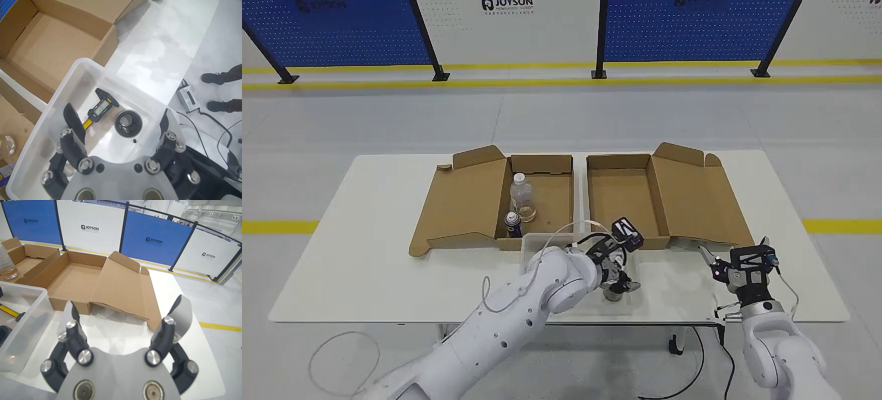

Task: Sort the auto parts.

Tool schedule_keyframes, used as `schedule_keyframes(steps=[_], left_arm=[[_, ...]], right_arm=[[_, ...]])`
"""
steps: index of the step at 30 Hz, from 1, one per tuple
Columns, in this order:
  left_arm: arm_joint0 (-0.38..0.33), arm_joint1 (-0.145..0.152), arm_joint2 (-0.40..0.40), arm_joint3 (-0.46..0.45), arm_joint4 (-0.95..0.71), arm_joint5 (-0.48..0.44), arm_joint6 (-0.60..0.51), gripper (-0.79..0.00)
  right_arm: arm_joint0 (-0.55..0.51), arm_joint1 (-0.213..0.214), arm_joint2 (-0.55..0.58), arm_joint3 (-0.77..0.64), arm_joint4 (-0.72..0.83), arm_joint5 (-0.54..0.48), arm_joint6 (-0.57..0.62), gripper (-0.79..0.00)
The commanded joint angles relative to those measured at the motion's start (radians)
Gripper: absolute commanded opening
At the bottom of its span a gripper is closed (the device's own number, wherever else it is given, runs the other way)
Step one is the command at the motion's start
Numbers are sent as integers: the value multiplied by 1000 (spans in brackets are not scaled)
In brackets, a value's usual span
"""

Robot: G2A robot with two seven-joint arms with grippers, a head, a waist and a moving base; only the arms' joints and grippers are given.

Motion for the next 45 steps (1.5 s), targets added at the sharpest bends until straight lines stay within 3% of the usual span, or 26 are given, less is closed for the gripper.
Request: schedule_keyframes(steps=[1, 7, 8, 10, 16, 19, 28, 33, 45], left_arm=[[-9, -3, 4, 11, 8, -3, -7, -37], [-9, -6, -2, 29, 16, -12, -16, -175], [-8, -6, -4, 31, 17, -13, -20, -240], [-4, -5, -7, 33, 18, -18, -28, -283], [7, -3, -18, 39, 21, -33, -50, -299], [9, -2, -24, 47, 32, -30, -56, -256], [9, -8, -25, 83, 33, -39, -52, -286], [0, -16, -18, 112, 10, -45, -69, -240], [-30, -33, -4, 172, -14, -64, -101, -274]], right_arm=[[0, 0, 0, 0, 0, 0, 0, 0], [0, 0, 0, 0, 0, 0, 0, 0], [0, 0, 0, 0, 0, 0, 0, 0], [0, 0, 0, 0, 0, 0, 0, 0], [0, 0, 0, 0, 0, 0, 0, 0], [0, 0, 0, 0, 0, 0, 0, 0], [0, 0, 0, 0, 0, 0, 0, 0], [0, 0, 0, 0, 0, 0, 0, 0], [0, 0, 0, 0, 0, 0, 0, 0]])
